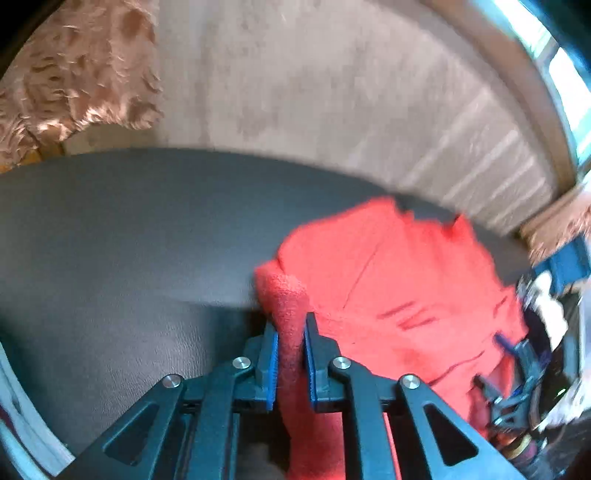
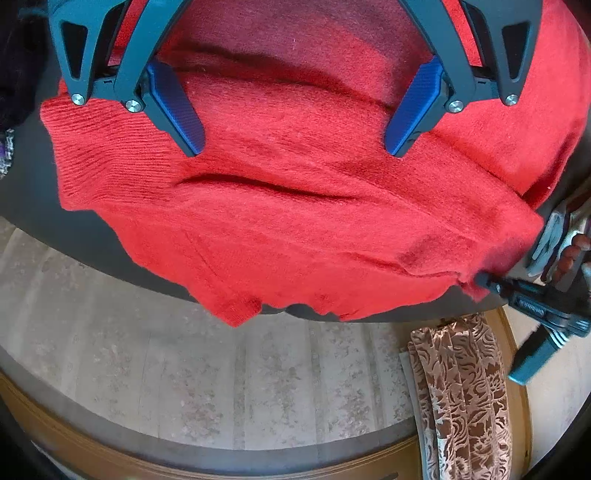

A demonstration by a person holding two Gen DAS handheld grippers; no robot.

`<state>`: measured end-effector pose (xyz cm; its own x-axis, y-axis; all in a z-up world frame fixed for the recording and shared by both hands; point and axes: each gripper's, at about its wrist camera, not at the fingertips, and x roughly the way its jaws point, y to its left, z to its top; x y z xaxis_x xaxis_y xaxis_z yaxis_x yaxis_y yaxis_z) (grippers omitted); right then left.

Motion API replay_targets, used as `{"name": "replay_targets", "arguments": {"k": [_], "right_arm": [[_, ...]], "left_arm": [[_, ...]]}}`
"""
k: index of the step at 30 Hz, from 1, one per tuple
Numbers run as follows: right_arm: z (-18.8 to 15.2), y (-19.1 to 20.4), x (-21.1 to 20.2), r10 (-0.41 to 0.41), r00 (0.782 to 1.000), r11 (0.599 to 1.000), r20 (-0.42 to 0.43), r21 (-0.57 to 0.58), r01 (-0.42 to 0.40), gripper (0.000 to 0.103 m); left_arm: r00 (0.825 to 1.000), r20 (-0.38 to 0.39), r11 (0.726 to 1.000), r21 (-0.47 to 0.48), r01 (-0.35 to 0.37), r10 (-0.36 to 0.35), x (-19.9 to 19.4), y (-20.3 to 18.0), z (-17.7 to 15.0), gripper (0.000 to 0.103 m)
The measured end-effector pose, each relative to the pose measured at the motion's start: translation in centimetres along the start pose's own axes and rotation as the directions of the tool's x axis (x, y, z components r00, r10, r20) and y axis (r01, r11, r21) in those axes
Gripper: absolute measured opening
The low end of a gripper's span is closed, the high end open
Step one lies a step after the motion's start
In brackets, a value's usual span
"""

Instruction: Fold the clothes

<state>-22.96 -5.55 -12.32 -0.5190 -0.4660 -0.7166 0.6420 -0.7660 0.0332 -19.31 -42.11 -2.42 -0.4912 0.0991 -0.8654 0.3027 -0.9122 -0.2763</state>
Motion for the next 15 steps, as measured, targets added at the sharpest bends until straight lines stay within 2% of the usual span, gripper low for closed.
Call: {"name": "replay_targets", "arguments": {"k": [2,4,5,7,10,12,15], "right_arm": [[0.0,-0.4,-0.1,0.019,1.000,1.000,0.007,0.023,-0.020,0.100],[0.0,-0.7,-0.2,0.041,0.999,0.998,0.011,0.038,-0.042,0.101],[-0.1,-0.8,-0.2,0.053,0.999,0.998,0.010,0.045,-0.053,0.101],[-0.1,-1.1,-0.1,0.073,0.997,0.996,0.009,0.059,-0.073,0.103],[-0.2,-1.4,-0.1,0.089,0.996,0.993,0.012,0.076,-0.090,0.103],[-0.3,-1.4,-0.1,0.093,0.996,0.992,0.012,0.080,-0.093,0.103],[-0.3,-1.4,-0.2,0.097,0.995,0.991,0.015,0.087,-0.098,0.103]], "left_arm": [[0.994,-0.018,0.994,-0.014,-0.106,0.106,1.0,1.1,-0.1,0.010],[0.977,-0.043,0.977,-0.023,-0.210,0.209,2.3,2.1,-0.2,0.010],[0.978,-0.039,0.977,-0.062,-0.206,0.204,2.3,2.7,-0.3,0.011],[0.988,-0.018,0.974,-0.164,-0.157,0.156,1.9,4.1,-0.3,0.020],[0.997,0.050,0.969,-0.245,-0.041,0.055,0.0,4.7,-1.1,0.023],[0.998,0.062,0.977,-0.211,0.007,0.006,-1.0,3.9,-2.3,0.024],[0.997,0.057,0.988,-0.142,0.065,-0.058,-2.0,2.4,-4.4,0.033]]}}
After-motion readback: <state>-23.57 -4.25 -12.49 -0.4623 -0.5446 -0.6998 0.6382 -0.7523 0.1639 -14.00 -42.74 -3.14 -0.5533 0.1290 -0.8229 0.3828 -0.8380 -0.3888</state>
